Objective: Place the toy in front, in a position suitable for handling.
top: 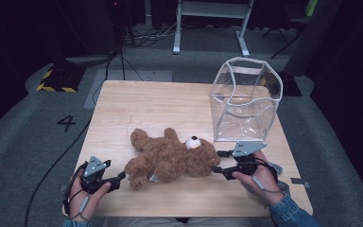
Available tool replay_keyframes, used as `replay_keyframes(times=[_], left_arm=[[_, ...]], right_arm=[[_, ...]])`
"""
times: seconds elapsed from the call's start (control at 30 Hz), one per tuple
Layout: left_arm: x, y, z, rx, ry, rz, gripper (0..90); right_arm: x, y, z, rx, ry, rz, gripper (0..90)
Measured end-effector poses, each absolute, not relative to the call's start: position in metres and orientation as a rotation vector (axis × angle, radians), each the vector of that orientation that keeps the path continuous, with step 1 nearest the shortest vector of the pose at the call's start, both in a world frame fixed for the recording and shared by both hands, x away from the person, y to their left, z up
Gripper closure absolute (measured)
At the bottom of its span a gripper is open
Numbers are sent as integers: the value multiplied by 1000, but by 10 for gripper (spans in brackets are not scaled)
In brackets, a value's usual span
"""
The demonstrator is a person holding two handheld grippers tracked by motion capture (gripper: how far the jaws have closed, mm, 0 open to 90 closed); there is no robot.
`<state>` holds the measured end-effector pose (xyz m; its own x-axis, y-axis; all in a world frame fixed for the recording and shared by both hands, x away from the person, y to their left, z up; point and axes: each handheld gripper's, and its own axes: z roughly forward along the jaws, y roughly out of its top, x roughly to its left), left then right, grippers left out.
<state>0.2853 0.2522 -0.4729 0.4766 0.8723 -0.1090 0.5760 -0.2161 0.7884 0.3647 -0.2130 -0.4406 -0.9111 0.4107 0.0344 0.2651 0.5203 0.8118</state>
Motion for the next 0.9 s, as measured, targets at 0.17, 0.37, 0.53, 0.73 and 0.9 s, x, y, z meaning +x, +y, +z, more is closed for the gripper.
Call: replay_keyframes(times=[0.17,0.37,0.53,0.73,0.9], left_arm=[[278,255,-473,1897,1220,458,268],[277,251,-471,1913,1197,459,269],[280,247,-470,1923,1178,456,269],[287,234,-469,1949,1137,438,269],[293,220,-467,1983,1078,404,268]], right_arm=[[371,-200,-441,490,2615,1250,688],[358,-212,-436,411,2642,1241,799],[336,-232,-433,430,2651,1256,799],[307,-272,-436,471,2645,1287,794],[292,-300,-438,554,2635,1306,774]])
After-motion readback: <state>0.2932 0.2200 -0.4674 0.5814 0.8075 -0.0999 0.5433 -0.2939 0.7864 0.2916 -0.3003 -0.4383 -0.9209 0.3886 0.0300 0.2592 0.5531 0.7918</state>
